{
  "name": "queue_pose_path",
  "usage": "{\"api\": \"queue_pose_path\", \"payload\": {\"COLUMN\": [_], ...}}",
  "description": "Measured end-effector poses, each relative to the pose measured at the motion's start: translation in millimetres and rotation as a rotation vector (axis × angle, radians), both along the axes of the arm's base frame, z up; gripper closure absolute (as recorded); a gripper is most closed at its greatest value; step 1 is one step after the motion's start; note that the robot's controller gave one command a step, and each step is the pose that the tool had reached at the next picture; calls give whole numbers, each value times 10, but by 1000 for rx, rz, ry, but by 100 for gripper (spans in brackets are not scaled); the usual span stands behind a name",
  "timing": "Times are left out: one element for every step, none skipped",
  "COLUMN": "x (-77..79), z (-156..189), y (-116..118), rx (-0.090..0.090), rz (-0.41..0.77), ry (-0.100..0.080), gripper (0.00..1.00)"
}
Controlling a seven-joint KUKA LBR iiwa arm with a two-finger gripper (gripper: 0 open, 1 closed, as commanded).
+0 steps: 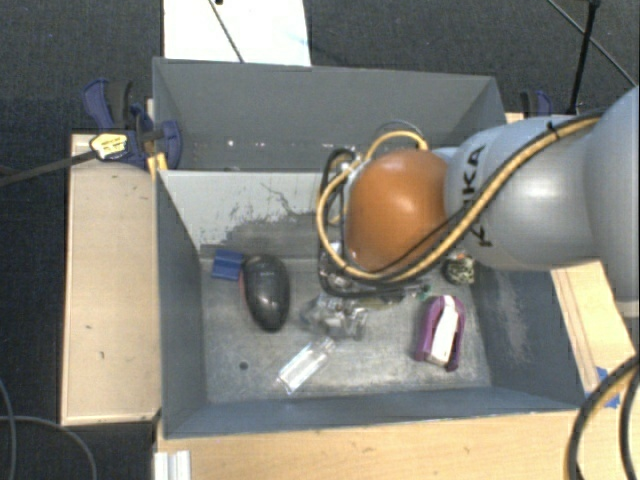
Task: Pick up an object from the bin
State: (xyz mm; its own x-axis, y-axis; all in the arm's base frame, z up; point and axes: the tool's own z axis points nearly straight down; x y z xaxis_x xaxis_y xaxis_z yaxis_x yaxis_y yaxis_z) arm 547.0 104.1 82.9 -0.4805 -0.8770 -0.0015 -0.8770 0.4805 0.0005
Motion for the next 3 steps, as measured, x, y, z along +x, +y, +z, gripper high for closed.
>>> {"api": "queue_pose_path", "payload": {"x": [-19,-337,-324], "z": [819,424,433], "y": [-11,447,430], "rx": [1,1,0], "rz": [-5,-330,-333], "ry": [-9,3,0], "gripper": [100,100,0]}}
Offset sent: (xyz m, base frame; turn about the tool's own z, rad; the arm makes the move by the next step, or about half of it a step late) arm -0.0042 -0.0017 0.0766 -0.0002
